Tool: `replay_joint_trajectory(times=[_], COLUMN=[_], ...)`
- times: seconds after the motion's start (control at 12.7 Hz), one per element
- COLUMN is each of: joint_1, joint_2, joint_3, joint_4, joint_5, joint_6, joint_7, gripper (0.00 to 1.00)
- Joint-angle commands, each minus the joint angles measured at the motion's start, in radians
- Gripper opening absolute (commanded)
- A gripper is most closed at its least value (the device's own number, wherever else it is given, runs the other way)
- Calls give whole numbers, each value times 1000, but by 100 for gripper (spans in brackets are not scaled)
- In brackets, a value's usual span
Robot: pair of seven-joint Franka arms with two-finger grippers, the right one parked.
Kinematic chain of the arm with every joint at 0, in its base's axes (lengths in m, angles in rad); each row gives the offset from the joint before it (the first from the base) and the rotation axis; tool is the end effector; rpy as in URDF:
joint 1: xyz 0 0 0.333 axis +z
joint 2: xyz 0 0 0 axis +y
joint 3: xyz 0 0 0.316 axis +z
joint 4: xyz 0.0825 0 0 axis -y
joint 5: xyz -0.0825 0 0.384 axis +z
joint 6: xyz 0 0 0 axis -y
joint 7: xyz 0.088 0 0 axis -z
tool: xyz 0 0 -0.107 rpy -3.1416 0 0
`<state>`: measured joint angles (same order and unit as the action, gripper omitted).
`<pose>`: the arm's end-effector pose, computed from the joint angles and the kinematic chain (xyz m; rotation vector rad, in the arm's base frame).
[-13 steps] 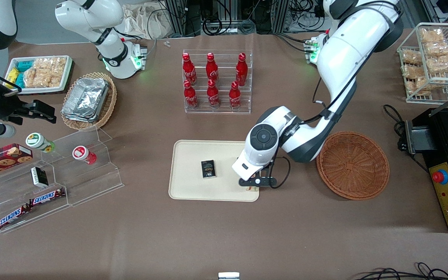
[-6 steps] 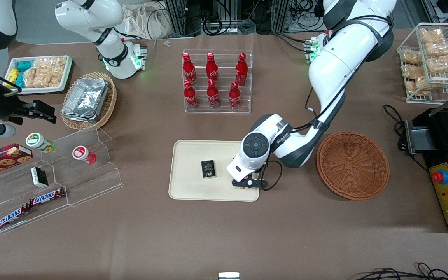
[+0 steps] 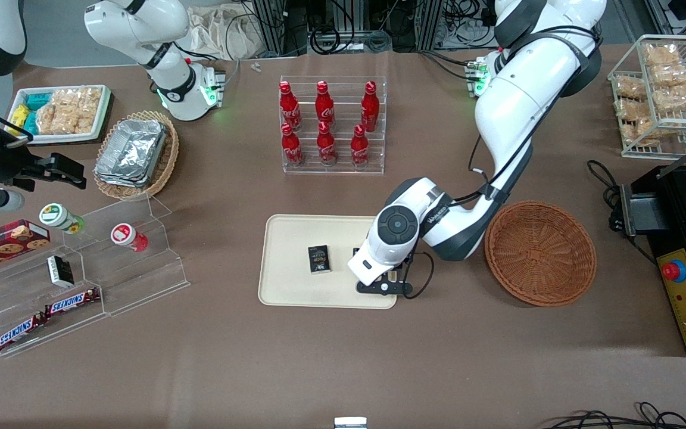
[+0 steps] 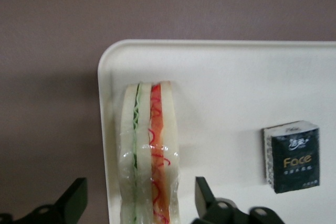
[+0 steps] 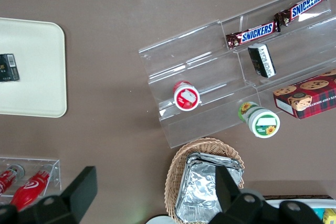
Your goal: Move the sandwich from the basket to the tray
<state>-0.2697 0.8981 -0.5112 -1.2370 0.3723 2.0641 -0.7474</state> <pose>0.6172 -0.4352 0.2680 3.0719 -0.0492 -0.0245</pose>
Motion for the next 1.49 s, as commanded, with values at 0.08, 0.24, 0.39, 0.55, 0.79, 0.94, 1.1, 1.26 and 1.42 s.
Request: replay_joint_trajectory(times=[0.08, 0.24, 0.39, 0.55, 0.79, 0.94, 1.1, 1.26, 1.42], joint_1=[-2, 0, -2, -2, -2, -3, -5, -5, -5], joint_2=[-189, -304, -455, -614, -809, -872, -881, -884, -858], joint_3=[95, 181, 290, 367, 468, 572, 641, 690, 703], joint_4=[-12, -44, -149, -275, -439, -467, -454, -431, -389], joint_5=[-1, -97, -261, -305, -328, -403, -418, -414, -400], joint_6=[-86, -177, -225, -236, -236, -258, -311, -340, -367], joint_7=[-44, -56, -11, 81, 190, 358, 471, 517, 627], gripper=[100, 100, 100, 100, 100, 100, 100, 100, 100])
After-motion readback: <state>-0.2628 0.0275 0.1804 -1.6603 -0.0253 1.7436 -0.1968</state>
